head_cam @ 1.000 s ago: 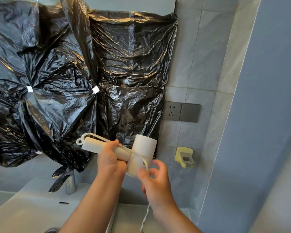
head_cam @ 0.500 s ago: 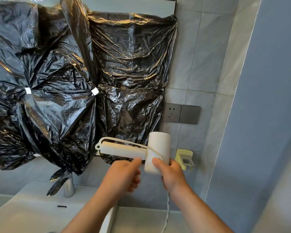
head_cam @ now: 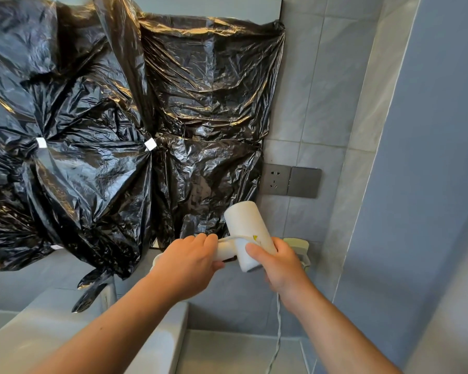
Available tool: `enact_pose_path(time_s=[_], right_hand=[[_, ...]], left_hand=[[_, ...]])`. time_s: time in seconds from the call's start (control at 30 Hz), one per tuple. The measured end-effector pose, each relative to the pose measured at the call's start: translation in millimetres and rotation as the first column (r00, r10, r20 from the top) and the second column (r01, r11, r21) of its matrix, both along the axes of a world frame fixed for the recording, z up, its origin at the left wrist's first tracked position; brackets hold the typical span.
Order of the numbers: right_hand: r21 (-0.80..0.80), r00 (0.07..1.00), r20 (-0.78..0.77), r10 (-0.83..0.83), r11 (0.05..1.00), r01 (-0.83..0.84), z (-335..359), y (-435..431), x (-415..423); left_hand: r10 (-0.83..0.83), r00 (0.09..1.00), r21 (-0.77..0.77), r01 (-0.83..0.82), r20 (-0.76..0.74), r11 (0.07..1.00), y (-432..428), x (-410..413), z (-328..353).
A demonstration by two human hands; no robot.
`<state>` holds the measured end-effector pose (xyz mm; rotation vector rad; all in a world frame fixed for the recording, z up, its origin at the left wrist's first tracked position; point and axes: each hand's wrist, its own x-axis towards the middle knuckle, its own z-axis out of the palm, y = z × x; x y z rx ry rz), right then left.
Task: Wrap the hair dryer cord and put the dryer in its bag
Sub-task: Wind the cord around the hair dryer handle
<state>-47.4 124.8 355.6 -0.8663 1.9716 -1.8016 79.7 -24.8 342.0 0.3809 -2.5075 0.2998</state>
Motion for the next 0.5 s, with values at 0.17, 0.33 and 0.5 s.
enact_pose_path(time_s=[0.17, 0.33, 0.5], right_hand=[[-0.141, 0.98, -0.112, -0.167, 0.979, 0.15, -3.7, -0.1, 24.5], [-0.135, 0.989, -0.093, -0.118, 0.985, 0.105, -22.6, -3.6, 39.1], [-0.053, 0.996, -0.085, -0.009, 0.999, 0.005, -28.8, 1.1, 25.3]], left_hand=[[0.101, 0.995, 0.328, -0.092, -0.008, 0.94, 7.2, -6.2, 3.3], [0.044, 0.998, 0.638, -0.008, -0.041, 0.77, 4.8, -8.6, 8.9], [-0.006, 0.98, 0.915, 0.187, -0.198, 0.358, 4.2, 4.5, 21.1]])
